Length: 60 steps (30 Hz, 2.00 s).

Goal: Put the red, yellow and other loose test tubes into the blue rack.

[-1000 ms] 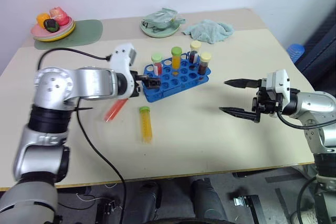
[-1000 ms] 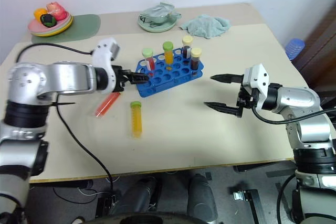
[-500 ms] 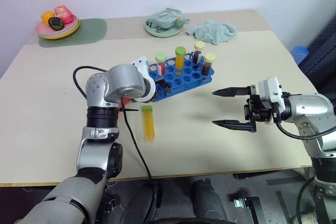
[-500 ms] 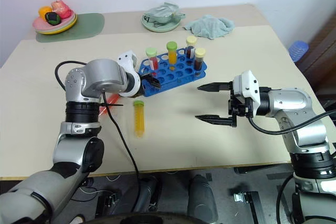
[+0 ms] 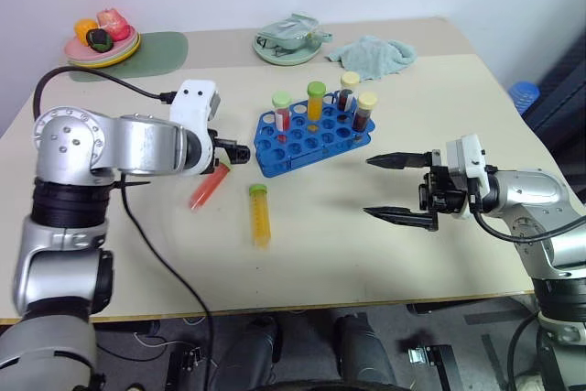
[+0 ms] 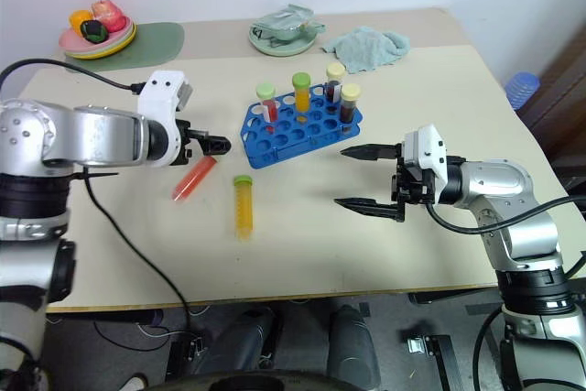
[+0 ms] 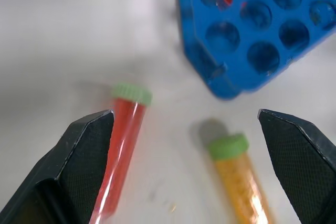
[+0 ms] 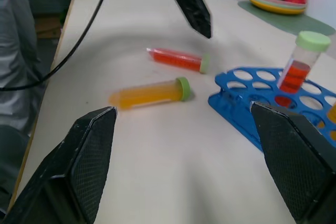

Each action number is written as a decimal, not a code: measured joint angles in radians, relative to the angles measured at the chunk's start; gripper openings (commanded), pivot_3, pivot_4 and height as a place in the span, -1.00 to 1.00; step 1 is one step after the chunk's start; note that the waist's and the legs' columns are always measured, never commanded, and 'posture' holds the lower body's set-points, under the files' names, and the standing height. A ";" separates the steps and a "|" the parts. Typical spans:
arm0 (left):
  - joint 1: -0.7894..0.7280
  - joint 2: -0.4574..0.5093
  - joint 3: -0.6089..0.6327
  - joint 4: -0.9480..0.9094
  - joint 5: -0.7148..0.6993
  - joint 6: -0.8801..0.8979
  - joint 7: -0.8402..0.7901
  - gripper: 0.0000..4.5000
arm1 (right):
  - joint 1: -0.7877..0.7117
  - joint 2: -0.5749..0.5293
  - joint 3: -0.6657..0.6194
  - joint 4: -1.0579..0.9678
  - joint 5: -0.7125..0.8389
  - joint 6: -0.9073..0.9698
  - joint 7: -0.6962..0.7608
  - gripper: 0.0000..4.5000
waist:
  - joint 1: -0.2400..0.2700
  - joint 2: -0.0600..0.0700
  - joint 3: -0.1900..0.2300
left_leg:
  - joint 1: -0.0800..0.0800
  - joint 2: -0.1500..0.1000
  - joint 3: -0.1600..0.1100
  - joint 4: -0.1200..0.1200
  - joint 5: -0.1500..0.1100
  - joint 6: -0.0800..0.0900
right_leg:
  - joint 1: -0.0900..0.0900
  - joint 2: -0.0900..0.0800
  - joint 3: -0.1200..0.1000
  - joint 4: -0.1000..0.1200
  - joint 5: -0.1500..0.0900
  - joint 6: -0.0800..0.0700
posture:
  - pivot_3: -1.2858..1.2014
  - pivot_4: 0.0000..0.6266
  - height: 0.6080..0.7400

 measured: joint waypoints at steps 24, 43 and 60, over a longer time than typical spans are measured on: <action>-0.315 0.126 -0.531 0.422 -0.003 0.156 -0.648 1.00 | -0.043 0.000 0.037 0.062 -0.002 0.009 0.059 0.84 | -0.005 -0.002 0.001 | 0.000 0.000 -0.001 -0.001 0.000 0.001 | 0.000 0.001 0.000 -0.001 0.000 0.000 | 0.03 -0.52 1.00; -0.362 -0.088 -0.562 0.635 -0.003 0.181 -0.383 1.00 | -0.020 -0.004 0.032 0.008 0.007 0.039 0.015 0.84 | -0.026 -0.003 0.001 | 0.000 0.000 -0.001 -0.001 0.000 0.001 | -0.002 0.000 0.000 -0.001 0.000 0.000 | 0.03 -0.52 1.00; -0.251 -0.189 -0.386 0.557 -0.004 0.125 -0.119 0.63 | 0.013 -0.012 -0.001 -0.046 0.019 0.067 -0.015 0.86 | -0.022 -0.003 0.001 | -0.001 0.000 0.000 0.000 0.000 0.001 | -0.001 0.000 0.000 -0.001 0.000 0.000 | 0.03 -0.52 1.00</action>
